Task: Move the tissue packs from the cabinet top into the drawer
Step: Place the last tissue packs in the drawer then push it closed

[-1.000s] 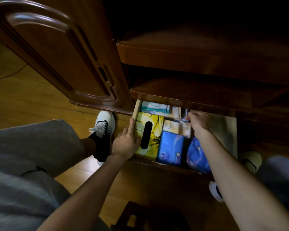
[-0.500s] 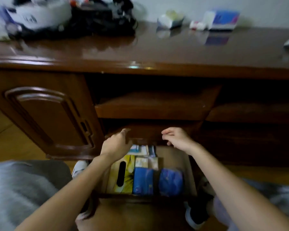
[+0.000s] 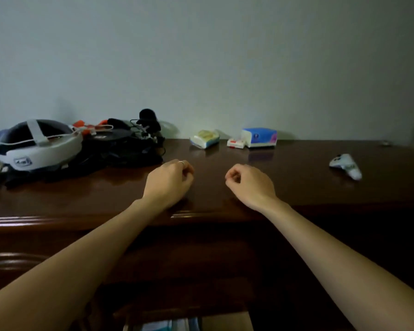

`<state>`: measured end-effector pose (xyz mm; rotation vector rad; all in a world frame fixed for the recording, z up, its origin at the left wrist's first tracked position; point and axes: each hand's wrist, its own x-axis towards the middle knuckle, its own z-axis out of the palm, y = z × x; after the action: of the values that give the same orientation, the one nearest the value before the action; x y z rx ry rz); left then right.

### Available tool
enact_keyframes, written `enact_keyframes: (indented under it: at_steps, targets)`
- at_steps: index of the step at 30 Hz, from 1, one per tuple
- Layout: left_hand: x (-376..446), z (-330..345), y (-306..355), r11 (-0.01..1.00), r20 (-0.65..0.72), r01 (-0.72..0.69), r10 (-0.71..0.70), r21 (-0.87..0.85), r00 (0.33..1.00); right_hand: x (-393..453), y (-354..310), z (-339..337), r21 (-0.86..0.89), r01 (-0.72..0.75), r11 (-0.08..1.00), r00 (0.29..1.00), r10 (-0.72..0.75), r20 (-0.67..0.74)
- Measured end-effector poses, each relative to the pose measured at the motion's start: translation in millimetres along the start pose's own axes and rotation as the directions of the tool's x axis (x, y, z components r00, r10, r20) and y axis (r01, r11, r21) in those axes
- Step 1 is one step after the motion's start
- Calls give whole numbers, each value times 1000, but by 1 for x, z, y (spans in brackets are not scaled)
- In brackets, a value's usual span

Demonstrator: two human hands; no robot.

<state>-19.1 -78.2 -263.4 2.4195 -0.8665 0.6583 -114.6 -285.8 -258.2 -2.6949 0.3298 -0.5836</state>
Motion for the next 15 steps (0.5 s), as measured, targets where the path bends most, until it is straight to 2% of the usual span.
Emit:
enact_keyframes:
  at_steps: [3, 4, 7, 12, 15]
  targets:
    - [54, 36, -9, 1000, 61, 26, -26, 6, 998, 44, 18, 12, -178, 44, 983, 984, -12, 178]
    - [71, 50, -12, 999, 85, 33, -34, 11, 996, 58, 24, 16, -211, 57, 976, 981, -16, 192]
    - [122, 94, -19, 997, 119, 54, -60, 45, 991, 108, 41, 28, -235, 32, 971, 989, 4, 150]
    - [187, 159, -23, 995, 139, 10, -24, 102, 990, 204, 72, 47, -295, -10, 955, 996, 37, 85]
    - [216, 189, -31, 991, 211, -14, -15, 135, 977, 261, 92, 64, -438, -12, 899, 999, 31, 36]
